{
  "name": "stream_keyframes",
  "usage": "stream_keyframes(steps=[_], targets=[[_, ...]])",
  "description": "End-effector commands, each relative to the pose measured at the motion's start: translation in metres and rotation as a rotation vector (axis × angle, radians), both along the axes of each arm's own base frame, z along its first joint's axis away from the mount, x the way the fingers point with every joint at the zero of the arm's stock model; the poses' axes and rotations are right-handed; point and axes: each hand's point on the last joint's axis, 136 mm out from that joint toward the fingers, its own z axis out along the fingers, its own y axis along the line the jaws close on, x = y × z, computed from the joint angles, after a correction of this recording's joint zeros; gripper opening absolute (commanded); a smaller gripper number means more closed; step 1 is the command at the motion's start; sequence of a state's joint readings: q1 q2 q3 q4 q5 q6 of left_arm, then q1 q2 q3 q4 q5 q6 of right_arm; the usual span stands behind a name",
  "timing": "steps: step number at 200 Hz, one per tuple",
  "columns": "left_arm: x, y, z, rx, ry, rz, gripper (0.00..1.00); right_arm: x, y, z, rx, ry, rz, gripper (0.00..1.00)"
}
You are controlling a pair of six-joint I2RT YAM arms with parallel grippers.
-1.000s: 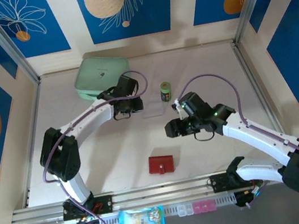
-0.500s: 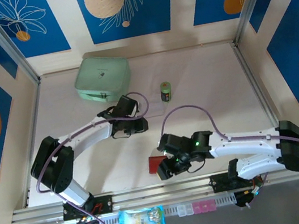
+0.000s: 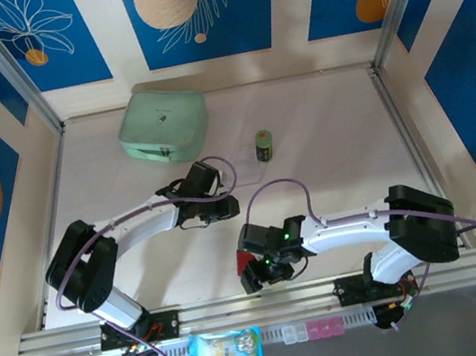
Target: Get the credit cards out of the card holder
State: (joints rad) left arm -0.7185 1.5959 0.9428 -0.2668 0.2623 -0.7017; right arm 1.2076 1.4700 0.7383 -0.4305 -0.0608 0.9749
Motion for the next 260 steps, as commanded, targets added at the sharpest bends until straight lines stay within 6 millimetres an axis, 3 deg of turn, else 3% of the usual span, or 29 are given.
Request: stream_keyframes(steps=[1, 86, 126, 169, 222, 230, 260], targets=[[-0.001, 0.0, 0.011, -0.007, -0.017, -0.006, 0.23, 0.009, 0.007, 0.006, 0.024, 0.013, -0.034, 0.67], [-0.006, 0.022, 0.007, 0.077, -0.016, 0.007, 0.33, 0.071, 0.001, 0.019, 0.118, -0.03, -0.149, 0.67], [-0.016, 0.036, 0.009, 0.133, -0.004, 0.027, 0.43, 0.086, 0.005, 0.03, 0.172, -0.039, -0.168, 0.67], [-0.035, 0.041, 0.011, 0.251, -0.016, 0.034, 0.61, 0.103, -0.043, 0.045, 0.115, -0.105, -0.296, 0.66], [-0.067, 0.019, -0.001, 0.39, -0.007, -0.009, 0.73, 0.121, -0.111, 0.072, 0.17, -0.189, -0.478, 0.66], [-0.071, 0.013, -0.002, 0.399, -0.009, -0.015, 0.79, 0.123, -0.118, 0.076, 0.183, -0.198, -0.498, 0.66], [-0.085, -0.006, -0.008, 0.446, -0.005, -0.051, 0.81, 0.126, -0.138, 0.085, 0.222, -0.215, -0.548, 0.66]])
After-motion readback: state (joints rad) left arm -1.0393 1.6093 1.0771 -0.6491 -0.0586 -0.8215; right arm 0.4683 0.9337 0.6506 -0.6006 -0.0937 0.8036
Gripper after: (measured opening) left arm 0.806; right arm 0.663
